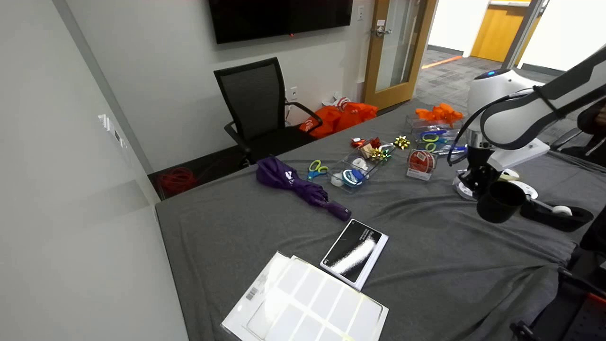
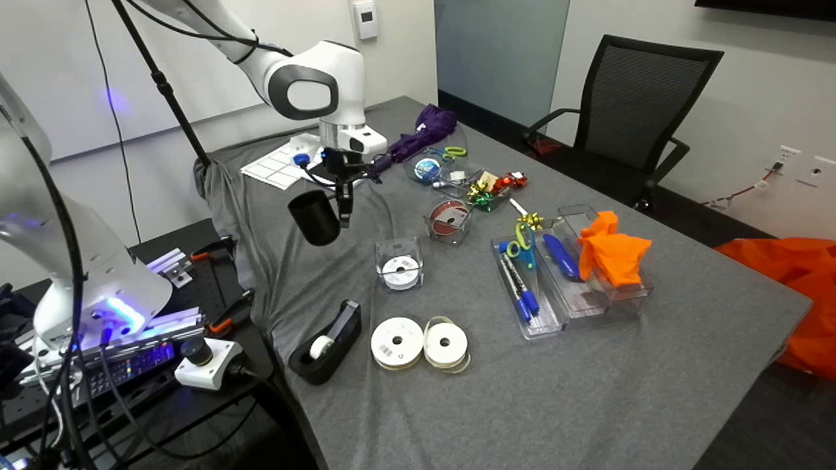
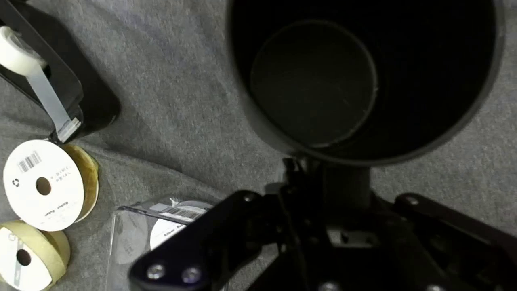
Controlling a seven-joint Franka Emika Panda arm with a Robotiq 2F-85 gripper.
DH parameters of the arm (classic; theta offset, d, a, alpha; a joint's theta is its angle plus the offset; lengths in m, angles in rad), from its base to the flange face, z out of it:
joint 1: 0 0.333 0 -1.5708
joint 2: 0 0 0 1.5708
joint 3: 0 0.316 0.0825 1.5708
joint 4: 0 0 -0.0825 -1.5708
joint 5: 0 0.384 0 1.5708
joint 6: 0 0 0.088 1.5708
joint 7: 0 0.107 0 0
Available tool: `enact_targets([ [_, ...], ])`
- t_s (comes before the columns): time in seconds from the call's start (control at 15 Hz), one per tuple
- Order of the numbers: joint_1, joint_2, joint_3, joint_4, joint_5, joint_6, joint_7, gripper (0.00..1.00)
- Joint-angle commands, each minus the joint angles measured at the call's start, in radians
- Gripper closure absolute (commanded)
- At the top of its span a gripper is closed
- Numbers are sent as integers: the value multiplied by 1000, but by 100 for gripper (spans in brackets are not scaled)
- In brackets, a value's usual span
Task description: Move the mug forwards.
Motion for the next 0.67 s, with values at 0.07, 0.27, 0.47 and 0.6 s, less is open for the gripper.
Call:
enact_targets([
  [0.07, -77, 36, -3, 11, 55, 41, -251, 95],
  [0.27, -113, 87, 3, 21, 90, 48, -373, 95],
  [0.47, -139, 138, 15, 27, 126, 53, -479, 95],
  [0.6, -150, 163, 20, 28, 134, 63, -528, 95],
])
